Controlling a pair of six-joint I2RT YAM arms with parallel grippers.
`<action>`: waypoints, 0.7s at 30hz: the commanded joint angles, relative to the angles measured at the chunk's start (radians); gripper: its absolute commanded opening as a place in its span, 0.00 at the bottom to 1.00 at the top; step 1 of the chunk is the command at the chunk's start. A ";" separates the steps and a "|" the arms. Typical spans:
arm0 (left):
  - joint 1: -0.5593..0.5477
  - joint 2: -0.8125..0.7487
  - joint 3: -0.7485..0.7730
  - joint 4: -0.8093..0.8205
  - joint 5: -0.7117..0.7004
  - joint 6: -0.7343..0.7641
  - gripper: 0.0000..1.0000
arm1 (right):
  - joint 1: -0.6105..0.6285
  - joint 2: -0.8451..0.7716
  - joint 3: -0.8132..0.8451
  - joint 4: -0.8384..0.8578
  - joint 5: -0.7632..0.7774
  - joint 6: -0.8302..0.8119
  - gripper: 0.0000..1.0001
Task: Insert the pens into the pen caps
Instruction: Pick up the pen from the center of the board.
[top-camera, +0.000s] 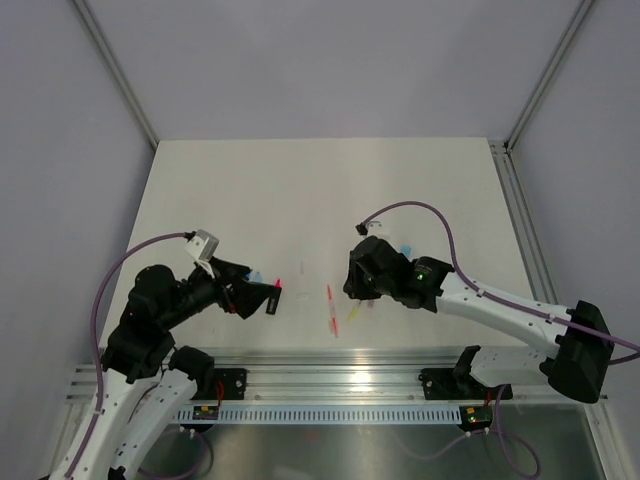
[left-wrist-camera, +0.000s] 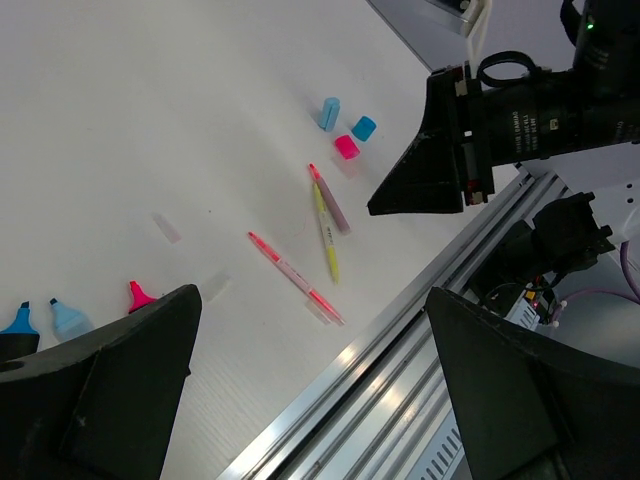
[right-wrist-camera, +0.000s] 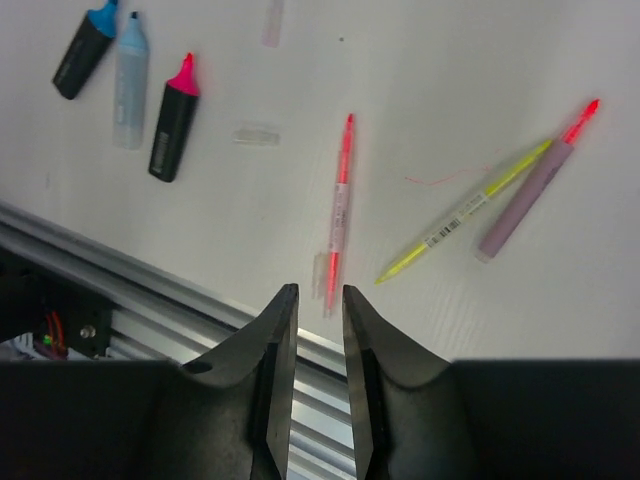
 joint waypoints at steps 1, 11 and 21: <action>-0.011 0.002 0.002 0.017 -0.016 0.008 0.99 | 0.008 0.040 0.056 -0.068 0.146 0.065 0.31; -0.050 -0.035 0.005 0.006 -0.045 0.010 0.99 | 0.008 0.188 0.047 -0.118 0.200 0.173 0.28; -0.102 -0.061 0.009 -0.003 -0.074 0.011 0.99 | 0.008 0.273 0.013 -0.072 0.180 0.285 0.38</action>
